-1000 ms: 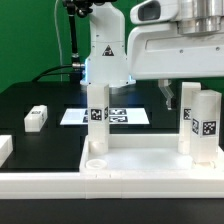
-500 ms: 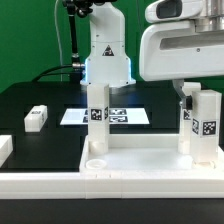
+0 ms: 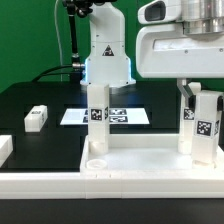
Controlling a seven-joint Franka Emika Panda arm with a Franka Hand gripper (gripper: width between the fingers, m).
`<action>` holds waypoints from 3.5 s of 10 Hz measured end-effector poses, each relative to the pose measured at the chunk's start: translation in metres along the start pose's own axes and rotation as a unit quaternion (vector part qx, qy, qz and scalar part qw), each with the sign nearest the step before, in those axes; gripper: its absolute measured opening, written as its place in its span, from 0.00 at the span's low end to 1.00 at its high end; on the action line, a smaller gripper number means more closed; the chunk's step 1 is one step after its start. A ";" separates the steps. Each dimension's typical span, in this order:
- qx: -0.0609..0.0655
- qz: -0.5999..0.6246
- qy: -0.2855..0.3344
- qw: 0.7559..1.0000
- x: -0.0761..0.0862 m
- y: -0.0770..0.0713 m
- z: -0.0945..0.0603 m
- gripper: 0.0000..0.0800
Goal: Assemble desk
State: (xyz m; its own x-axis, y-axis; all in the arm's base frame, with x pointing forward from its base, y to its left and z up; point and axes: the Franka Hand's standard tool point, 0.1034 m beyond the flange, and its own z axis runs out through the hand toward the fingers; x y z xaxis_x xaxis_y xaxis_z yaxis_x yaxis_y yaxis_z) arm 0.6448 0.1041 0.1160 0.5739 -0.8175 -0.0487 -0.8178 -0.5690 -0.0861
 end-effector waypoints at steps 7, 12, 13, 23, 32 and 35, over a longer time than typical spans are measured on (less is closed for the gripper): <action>0.028 0.173 -0.049 0.983 0.004 0.000 0.001 0.49; 0.032 -0.112 -0.046 0.992 -0.002 -0.008 0.000 0.81; 0.030 -0.141 -0.042 0.989 -0.001 -0.007 0.000 0.81; -0.018 -0.365 -0.015 0.931 -0.002 0.000 0.012 0.37; 0.013 0.229 -0.028 0.973 0.001 -0.002 0.013 0.37; 0.035 0.374 -0.031 0.926 -0.001 -0.005 0.015 0.37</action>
Offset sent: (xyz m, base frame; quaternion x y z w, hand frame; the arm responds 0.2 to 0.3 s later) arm 0.0000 0.0000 0.0000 0.0000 0.0000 0.1938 0.9810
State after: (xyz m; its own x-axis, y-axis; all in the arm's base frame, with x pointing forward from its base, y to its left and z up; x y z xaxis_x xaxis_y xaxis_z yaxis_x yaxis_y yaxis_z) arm 0.6491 0.1090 0.1019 -0.1481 -0.9728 -0.1782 -0.9843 0.1624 -0.0686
